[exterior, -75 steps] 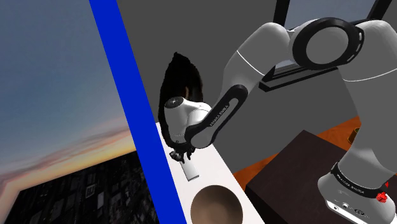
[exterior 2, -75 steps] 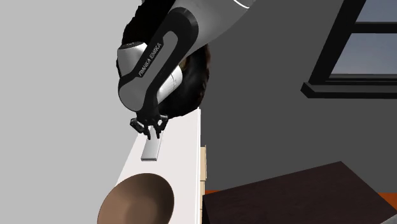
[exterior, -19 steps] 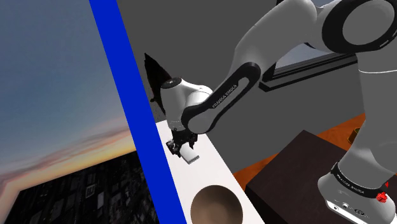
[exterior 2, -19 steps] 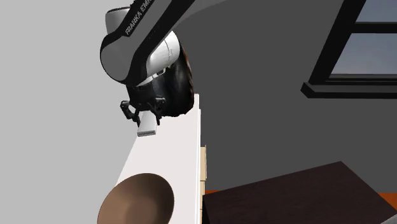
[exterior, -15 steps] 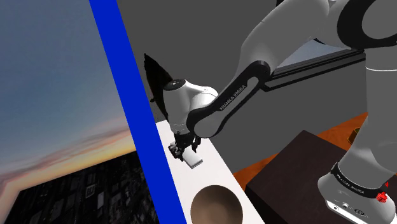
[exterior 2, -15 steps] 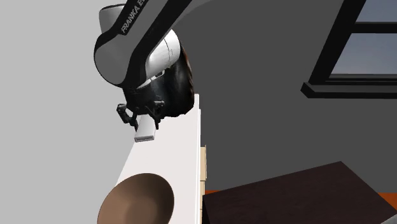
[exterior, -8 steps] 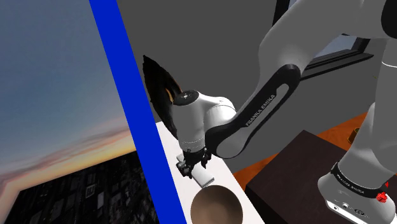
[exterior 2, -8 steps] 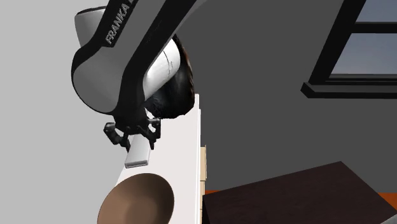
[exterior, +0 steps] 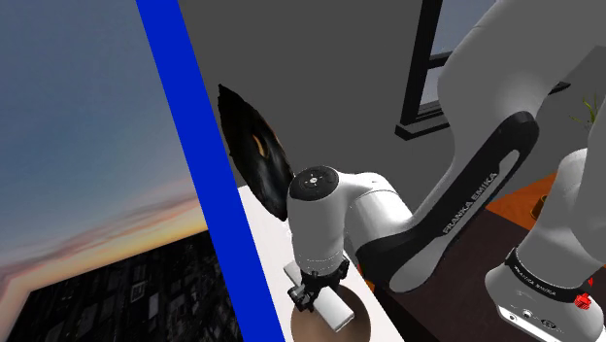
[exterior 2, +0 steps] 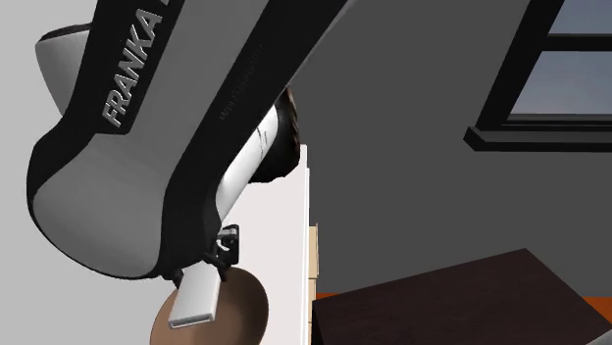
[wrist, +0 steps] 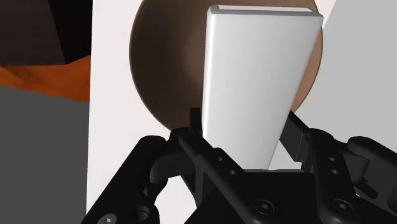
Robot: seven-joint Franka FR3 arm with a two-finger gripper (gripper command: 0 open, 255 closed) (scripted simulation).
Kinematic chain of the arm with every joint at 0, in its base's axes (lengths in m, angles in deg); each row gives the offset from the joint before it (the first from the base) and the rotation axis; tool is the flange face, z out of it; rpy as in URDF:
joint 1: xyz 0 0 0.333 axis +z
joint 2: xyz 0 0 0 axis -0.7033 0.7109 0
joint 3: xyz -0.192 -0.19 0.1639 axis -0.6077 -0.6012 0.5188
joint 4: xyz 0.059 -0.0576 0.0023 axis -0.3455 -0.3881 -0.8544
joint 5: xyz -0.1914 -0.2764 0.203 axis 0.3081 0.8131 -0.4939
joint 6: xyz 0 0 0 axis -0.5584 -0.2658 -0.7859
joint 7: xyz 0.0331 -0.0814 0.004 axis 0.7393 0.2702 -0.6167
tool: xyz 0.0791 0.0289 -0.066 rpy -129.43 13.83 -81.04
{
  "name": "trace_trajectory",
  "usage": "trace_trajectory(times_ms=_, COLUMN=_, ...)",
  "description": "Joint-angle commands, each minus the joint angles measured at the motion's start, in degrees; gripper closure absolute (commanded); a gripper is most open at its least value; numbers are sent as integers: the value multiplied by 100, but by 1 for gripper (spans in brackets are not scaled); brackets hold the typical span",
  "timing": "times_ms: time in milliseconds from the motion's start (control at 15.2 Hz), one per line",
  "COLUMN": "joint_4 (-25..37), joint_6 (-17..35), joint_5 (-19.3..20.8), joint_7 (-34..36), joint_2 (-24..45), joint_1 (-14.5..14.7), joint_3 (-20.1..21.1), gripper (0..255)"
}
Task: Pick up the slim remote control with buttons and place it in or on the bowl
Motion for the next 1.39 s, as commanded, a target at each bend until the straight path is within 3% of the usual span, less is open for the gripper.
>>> trace_trajectory(times_ms=0, joint_4=-281, joint_6=99, joint_5=-164, joint_7=186, joint_2=-223, joint_1=117, joint_3=164, gripper=255)
trace_trajectory(times_ms=132, joint_4=-452, joint_6=155, joint_5=-279, joint_7=397, joint_2=-363, joint_1=260, joint_3=314, gripper=255)
trace_trajectory(times_ms=990, joint_4=-414, joint_6=999, joint_5=1126, joint_7=1399, joint_2=773, joint_1=708, joint_3=-349, gripper=255)
trace_trajectory(times_ms=1320, joint_4=-414, joint_6=999, joint_5=1125, joint_7=1399, joint_2=773, joint_1=710, joint_3=-350, gripper=255)
